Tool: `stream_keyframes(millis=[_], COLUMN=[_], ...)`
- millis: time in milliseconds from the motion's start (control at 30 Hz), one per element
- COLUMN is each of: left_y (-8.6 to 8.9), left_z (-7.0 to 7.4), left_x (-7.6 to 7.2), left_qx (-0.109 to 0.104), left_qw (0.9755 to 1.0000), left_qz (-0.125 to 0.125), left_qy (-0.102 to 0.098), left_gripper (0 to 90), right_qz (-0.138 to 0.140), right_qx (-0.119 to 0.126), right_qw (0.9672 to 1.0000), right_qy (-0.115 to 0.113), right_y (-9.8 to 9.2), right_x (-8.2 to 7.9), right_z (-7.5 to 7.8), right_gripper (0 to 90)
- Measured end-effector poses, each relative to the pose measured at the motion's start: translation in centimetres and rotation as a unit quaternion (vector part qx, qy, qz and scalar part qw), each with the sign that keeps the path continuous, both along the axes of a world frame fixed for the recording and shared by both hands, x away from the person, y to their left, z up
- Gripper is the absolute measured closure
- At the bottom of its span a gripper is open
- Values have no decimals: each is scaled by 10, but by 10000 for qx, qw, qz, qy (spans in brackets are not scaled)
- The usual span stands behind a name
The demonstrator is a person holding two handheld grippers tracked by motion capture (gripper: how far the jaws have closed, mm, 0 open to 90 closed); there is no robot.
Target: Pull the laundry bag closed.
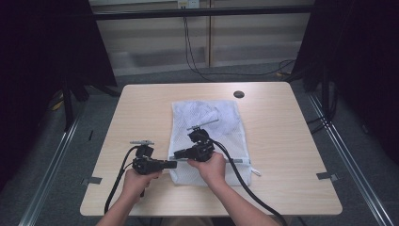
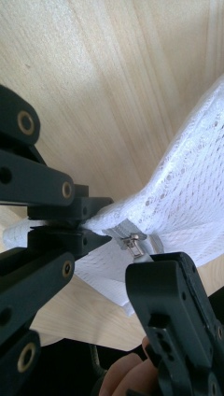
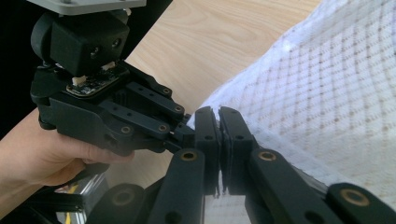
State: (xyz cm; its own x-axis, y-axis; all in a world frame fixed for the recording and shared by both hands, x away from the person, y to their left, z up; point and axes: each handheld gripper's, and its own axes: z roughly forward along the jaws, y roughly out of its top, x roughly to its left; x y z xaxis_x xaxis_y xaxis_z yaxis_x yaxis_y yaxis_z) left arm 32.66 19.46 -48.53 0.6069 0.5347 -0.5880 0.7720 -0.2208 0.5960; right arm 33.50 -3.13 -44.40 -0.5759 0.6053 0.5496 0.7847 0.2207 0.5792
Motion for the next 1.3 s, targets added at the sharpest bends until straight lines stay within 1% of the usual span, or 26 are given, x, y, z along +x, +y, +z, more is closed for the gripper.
stream_keyframes(millis=[267, 367, 400, 433, 500, 567, 633, 700, 800, 900, 933, 1000, 1133, 1167, 1300], left_y=[-1, 0, 0, -1, -1, -1, 0, -1, -1, 0, 1, 1, 1, 1, 1], left_z=[0, 0, 0, 0, 0, 0, 0, 0, 0, 1, 1, 1, 1, 1, 1], left_x=[0, 0, 0, -1, 0, 0, 0, -1, 0, 0, 0, 0, 0, 0, 0], left_qx=[-16, -19, -26, -23, 3, 29, 2, -2, -2, -34, -30, -51, -53, -55, -87], left_qw=[10000, 10000, 10000, 10000, 10000, 10000, 10000, 10000, 10000, 10000, 10000, 10000, 10000, 10000, 9999], left_qz=[-11, -9, -12, -16, -42, -19, 6, 2, -47, 14, 38, 49, 29, 31, 24], left_qy=[23, 28, 27, 54, 20, 17, 33, 36, 32, 70, 38, 68, 53, 62, 64], left_gripper=[873, 873, 873, 873, 873, 874, 874, 874, 874, 874, 874, 875, 874, 874, 874], right_qz=[14, 34, 34, 18, 42, 41, 21, 16, 36, 42, 12, -24, -29, -42, -35], right_qx=[44, -11, 28, 41, 14, -6, -32, -7, -33, -23, -39, -41, -32, -77, -17], right_qw=[10000, 10000, 10000, 10000, 10000, 10000, 10000, 10000, 10000, 10000, 10000, 10000, 10000, 10000, 10000], right_qy=[19, -15, 4, 34, -8, 8, 18, 12, 43, -2, -11, 11, 27, 2, 15], right_y=[-4, -6, -7, -7, -7, -8, -9, -12, -13, -15, -16, -19, -23, -23, -26], right_x=[-1, -1, -1, -1, -1, -1, -1, 0, -1, -1, -1, -1, -1, -2, -2], right_z=[-1, -1, -1, -2, -2, -2, -2, -3, -3, -3, -3, -3, -4, -3, -4], right_gripper=[869, 869, 869, 869, 869, 869, 869, 869, 870, 870, 870, 869, 869, 869, 869])
